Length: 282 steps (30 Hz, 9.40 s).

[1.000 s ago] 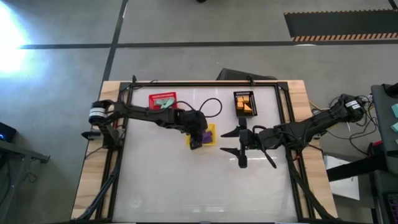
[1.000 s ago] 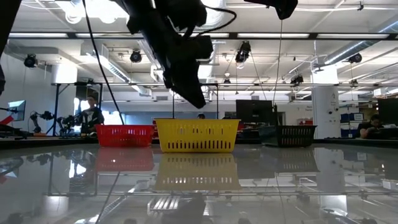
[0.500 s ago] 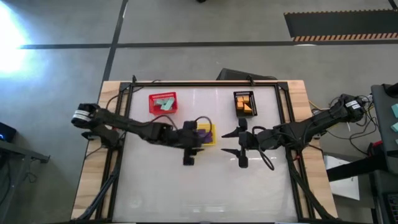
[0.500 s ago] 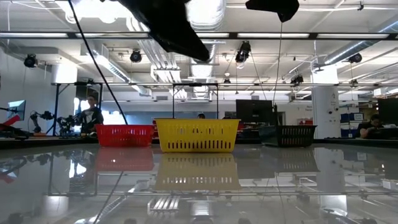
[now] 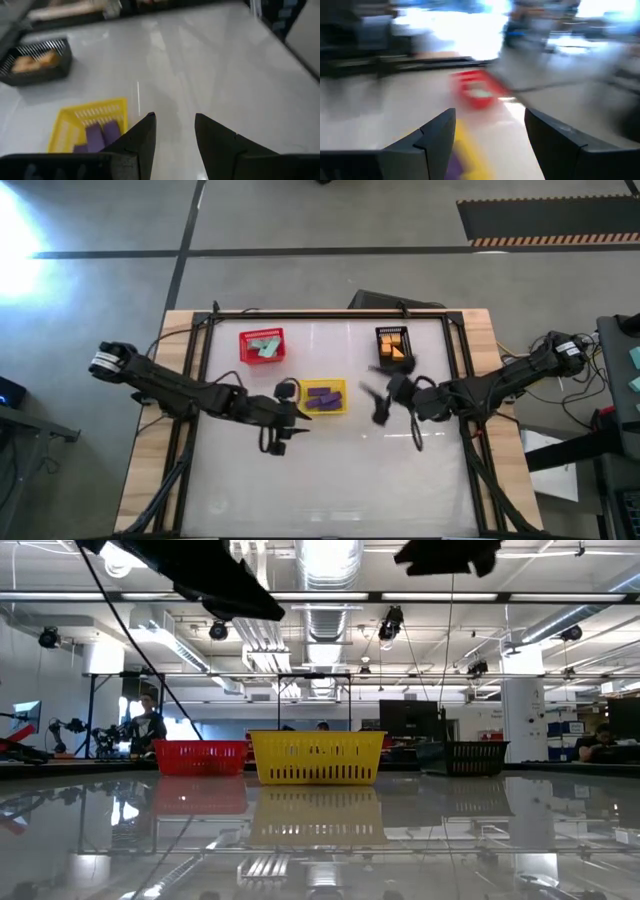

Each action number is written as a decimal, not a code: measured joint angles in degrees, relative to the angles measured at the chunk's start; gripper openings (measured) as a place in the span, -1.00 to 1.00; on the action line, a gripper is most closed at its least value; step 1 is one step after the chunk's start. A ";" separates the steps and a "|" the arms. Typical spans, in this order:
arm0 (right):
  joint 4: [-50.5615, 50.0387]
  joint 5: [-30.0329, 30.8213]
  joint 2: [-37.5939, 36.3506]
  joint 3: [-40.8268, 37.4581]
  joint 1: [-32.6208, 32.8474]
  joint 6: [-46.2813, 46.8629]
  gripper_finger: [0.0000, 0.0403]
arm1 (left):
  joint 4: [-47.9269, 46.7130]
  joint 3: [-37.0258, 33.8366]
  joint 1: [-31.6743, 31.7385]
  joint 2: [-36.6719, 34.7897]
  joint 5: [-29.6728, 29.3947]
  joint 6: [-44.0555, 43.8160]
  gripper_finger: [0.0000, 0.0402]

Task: Sort & place blocks by color
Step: Return to Home Position

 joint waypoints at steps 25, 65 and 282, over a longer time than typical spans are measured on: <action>16.72 10.09 2.17 -7.73 -0.11 -21.37 -0.13 | 14.60 -15.93 0.26 -16.55 -3.17 -0.95 -0.40; 43.44 -11.40 0.69 -21.90 -10.88 -34.41 -0.96 | 13.74 -15.94 0.46 -16.83 -5.29 4.03 -0.40; 0.64 -16.94 -60.10 -45.69 -10.86 -17.14 -0.96 | 9.91 -45.21 5.90 -55.28 -10.36 14.04 -0.40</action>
